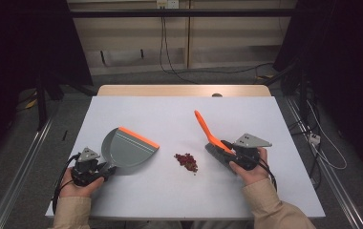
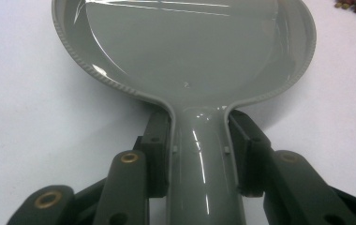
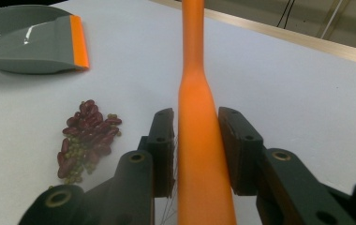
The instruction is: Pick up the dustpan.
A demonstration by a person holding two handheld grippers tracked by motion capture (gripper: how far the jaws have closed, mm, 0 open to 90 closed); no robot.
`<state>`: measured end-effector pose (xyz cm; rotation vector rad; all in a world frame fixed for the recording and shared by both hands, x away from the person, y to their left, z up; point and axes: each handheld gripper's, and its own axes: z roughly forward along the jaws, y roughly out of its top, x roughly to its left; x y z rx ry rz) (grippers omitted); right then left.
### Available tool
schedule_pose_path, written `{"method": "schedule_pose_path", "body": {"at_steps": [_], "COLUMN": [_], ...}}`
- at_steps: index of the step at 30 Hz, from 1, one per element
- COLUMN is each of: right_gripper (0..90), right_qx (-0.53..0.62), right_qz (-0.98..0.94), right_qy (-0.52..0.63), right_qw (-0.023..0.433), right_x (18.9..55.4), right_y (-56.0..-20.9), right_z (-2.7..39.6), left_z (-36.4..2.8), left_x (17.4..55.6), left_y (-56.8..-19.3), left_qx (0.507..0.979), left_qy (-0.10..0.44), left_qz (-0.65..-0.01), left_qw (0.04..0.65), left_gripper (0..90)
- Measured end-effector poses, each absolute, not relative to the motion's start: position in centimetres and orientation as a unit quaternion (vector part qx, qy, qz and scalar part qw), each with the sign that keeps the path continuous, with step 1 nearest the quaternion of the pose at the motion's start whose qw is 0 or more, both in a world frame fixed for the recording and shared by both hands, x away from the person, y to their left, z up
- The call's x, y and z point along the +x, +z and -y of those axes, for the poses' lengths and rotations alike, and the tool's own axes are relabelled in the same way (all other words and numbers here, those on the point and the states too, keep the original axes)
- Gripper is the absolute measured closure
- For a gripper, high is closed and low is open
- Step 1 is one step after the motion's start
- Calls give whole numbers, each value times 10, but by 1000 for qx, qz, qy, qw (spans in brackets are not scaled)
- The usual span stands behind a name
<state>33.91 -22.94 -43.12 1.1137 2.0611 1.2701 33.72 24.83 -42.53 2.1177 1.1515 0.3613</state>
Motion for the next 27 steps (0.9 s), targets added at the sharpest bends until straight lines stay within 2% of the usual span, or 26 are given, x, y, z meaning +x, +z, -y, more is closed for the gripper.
{"method": "schedule_pose_path", "body": {"at_steps": [5,12,20,27], "right_gripper": [614,601,696,706], "right_qx": [405,404,398,404], "right_qz": [-754,-756,-773,-786], "right_qy": [462,462,439,419], "right_qw": [232,228,226,210], "right_x": [339,340,344,348], "right_y": [-432,-427,-419,-415], "right_z": [227,227,226,226], "left_z": [-249,-242,-228,-218], "left_x": [333,321,316,310], "left_y": [-418,-410,-409,-412], "left_qx": [824,848,874,886], "left_qy": [132,112,81,54], "left_qz": [-419,-368,-316,-292], "left_qw": [357,364,360,356], "left_gripper": [630,630,630,629]}}
